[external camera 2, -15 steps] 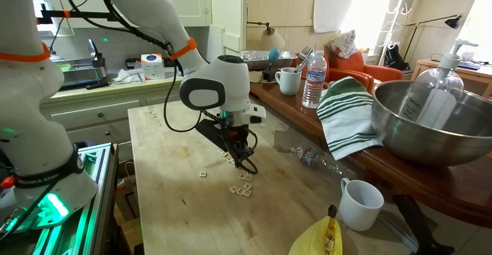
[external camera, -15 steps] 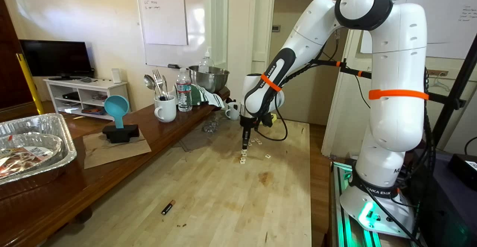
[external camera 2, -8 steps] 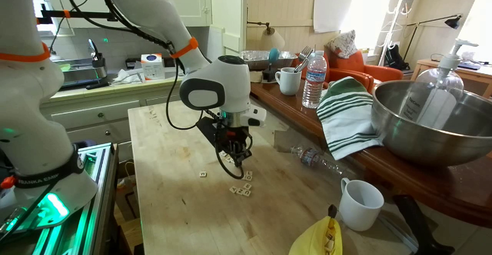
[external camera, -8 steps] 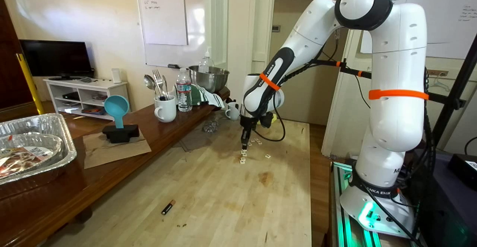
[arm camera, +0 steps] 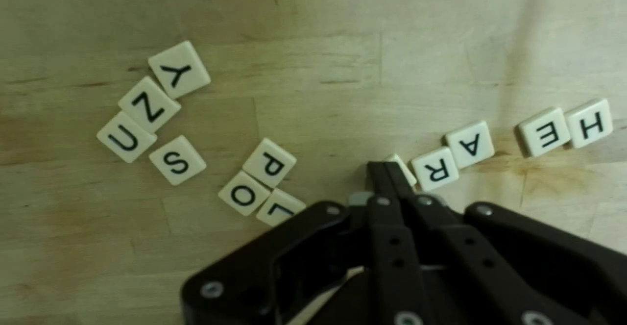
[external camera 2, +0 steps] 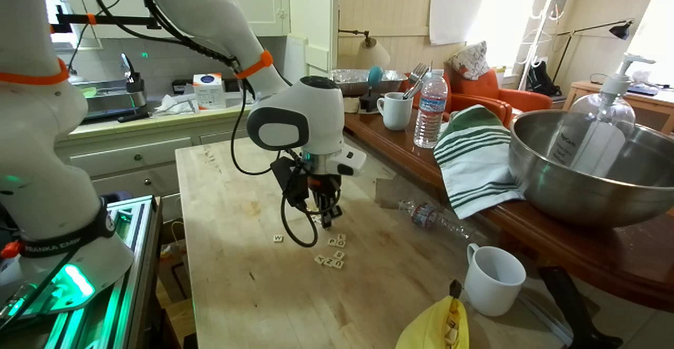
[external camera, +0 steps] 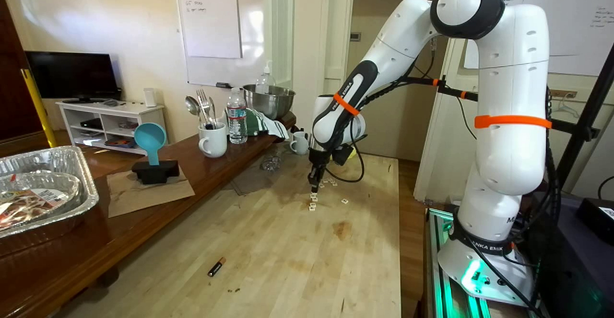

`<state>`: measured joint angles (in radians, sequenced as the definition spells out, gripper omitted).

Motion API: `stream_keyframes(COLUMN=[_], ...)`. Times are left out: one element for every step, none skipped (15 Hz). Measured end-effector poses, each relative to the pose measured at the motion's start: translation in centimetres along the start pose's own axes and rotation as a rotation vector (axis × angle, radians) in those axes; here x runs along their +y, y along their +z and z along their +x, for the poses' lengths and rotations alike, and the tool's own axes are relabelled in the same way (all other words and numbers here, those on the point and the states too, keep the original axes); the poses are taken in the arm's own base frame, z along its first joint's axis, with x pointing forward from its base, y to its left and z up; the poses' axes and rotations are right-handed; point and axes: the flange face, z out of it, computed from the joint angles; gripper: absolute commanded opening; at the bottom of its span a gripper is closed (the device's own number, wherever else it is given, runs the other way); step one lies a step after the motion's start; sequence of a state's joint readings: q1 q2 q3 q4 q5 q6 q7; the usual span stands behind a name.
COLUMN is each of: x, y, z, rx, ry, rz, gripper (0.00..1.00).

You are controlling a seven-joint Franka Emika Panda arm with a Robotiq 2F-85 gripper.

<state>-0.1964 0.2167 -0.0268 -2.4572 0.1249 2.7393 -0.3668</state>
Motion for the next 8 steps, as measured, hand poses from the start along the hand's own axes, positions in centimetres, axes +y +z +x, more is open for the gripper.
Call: stream_keyframes(x=[0.01,0.03,0.04,0.05,0.03,0.01,-0.02,-0.05], y=[0.00,0.01,0.01,0.02,0.02,0.02,0.01,0.02], z=[0.00,0.01,0.03,0.05,0.11,0.17,0.23,0.30], rx=[0.000,0.000,-0.001,-0.003,-0.007,-0.011,-0.015,-0.019], ry=[0.012,0.023,0.033,0.041,0.048,0.054,0.057,0.059], rz=[0.001,0.003,0.005,0.008,0.012,0.015,0.018,0.021], gripper=[0.00,0.00,0.00,0.00,0.00,0.00,0.00,0.00])
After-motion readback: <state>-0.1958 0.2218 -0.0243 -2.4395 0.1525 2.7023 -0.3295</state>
